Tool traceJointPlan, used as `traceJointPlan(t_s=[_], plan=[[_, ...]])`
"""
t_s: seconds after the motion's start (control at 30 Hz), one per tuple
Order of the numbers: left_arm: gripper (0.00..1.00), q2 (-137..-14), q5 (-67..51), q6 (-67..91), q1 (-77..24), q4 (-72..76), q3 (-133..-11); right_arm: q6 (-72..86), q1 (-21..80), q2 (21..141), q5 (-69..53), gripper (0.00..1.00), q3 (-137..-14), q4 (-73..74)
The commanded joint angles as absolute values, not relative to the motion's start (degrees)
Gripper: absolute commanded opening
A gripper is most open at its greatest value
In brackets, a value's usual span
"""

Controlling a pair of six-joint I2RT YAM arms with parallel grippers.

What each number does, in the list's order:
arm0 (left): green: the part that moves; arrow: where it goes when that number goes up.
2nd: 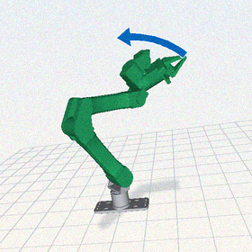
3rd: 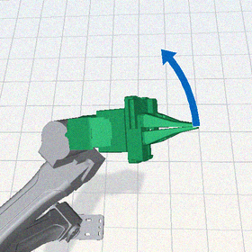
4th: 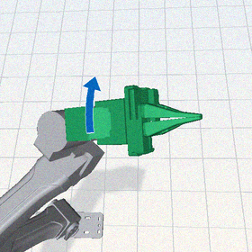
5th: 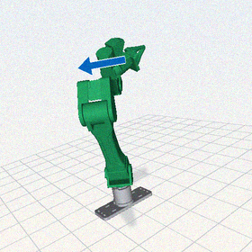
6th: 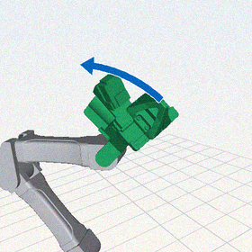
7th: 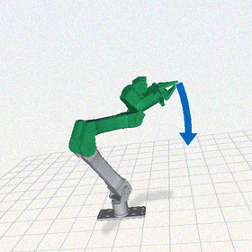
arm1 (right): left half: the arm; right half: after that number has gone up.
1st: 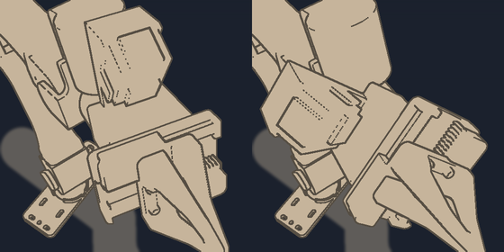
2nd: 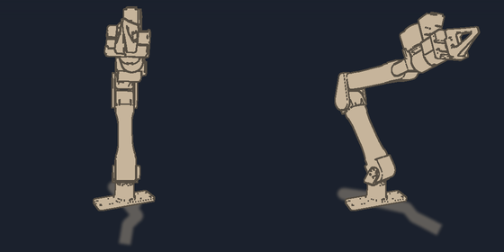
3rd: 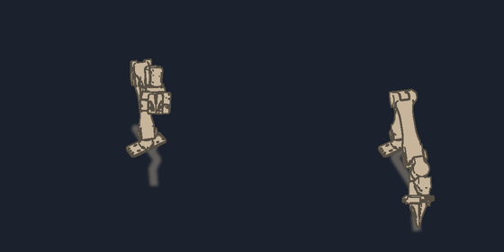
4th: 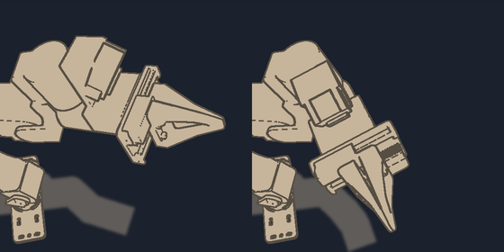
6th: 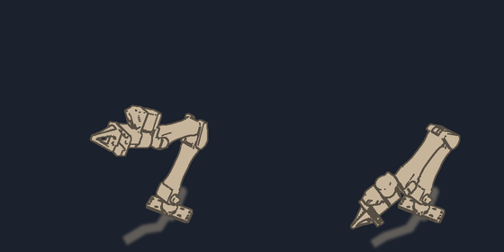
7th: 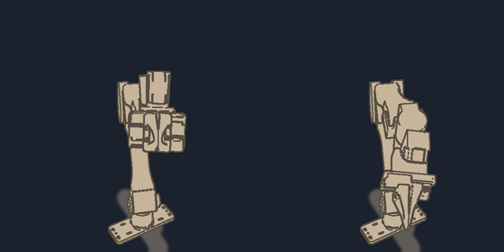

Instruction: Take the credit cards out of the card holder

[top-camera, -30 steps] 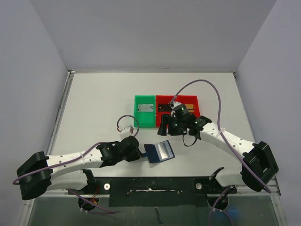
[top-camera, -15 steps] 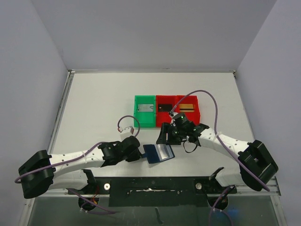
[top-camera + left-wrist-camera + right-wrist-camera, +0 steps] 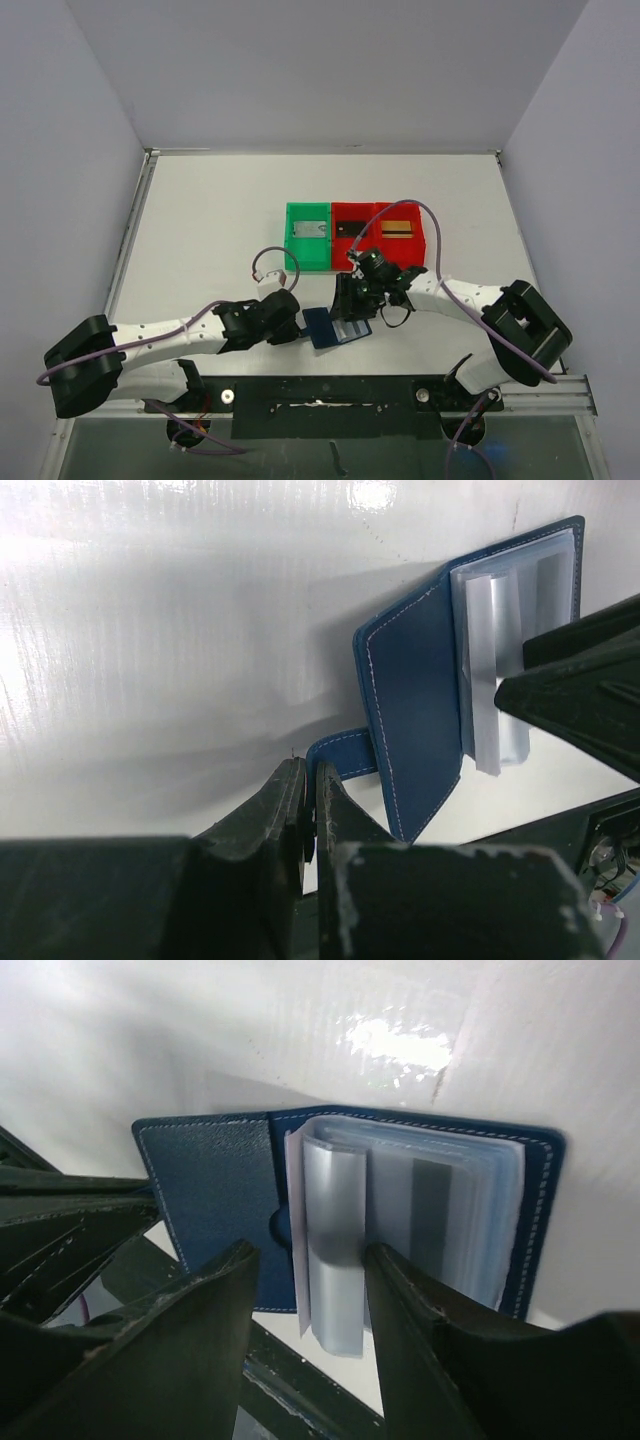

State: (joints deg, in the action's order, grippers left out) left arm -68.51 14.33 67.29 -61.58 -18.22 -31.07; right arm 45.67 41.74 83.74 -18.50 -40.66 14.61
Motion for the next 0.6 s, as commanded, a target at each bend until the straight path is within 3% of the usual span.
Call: traceJointPlan(t_s=[0.0, 0.23, 0.47, 0.57], plan=[[0.0, -69.03, 14.08, 66.77, -61.26, -16.48, -33.31, 45.96, 43.06, 82.13, -23.2, 0.46, -41.76, 10.33], [0.0, -69.69, 14.3, 67.02, -61.26, -15.74, -33.14, 47.48, 43.36, 81.8, -31.6, 0.46, -42.0, 3.93], [0.0, -68.0, 15.76, 69.91, -61.21, -13.11, -30.99, 47.46, 44.73, 86.33, -30.7, 0.48, -42.35, 3.95], [0.07, -66.19, 15.75, 72.18, -61.17, -9.81, -28.57, 49.08, 44.74, 87.02, -30.05, 0.47, -40.66, 1.79]])
